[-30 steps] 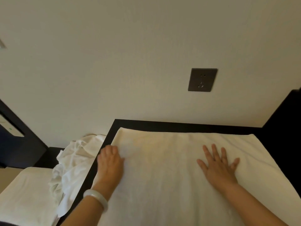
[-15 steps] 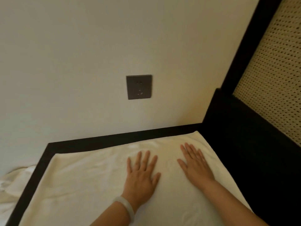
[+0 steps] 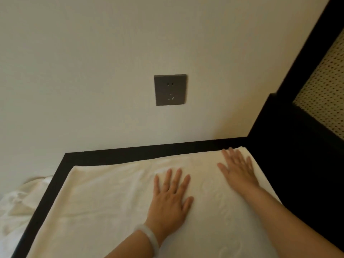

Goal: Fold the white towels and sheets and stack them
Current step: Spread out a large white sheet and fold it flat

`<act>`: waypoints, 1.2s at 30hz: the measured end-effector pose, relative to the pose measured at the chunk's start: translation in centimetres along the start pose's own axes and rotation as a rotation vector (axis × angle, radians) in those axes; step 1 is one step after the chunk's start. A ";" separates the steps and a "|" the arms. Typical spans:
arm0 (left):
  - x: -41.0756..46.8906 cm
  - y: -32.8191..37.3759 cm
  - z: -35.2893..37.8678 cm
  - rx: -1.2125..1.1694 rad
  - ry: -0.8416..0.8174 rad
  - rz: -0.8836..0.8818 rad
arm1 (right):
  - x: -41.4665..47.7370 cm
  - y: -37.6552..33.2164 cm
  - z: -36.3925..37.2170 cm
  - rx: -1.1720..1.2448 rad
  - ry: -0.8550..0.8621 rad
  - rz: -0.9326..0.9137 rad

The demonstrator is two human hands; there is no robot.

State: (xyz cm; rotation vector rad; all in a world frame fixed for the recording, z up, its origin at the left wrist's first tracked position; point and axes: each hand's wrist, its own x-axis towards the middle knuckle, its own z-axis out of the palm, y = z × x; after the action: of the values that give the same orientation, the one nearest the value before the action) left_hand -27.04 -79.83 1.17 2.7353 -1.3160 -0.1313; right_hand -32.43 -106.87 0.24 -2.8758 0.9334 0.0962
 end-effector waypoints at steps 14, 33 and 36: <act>-4.9 -19.5 -2.9 -0.015 -0.081 -0.395 | -4.9 -12.3 1.2 -0.045 -0.057 -0.341; -7.1 -22.2 -3.1 0.091 -0.081 -0.612 | -1.4 -6.9 -0.5 -0.082 -0.095 -0.051; -6.6 -21.1 -3.9 0.030 -0.113 -0.667 | -0.3 -7.5 -2.4 -0.021 -0.209 0.119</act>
State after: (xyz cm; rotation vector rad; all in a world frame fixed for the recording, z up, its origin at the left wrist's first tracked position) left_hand -14.33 -61.32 2.53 3.1093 -0.3690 -0.3181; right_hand -28.24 -101.01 3.36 -2.7585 1.0653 0.4111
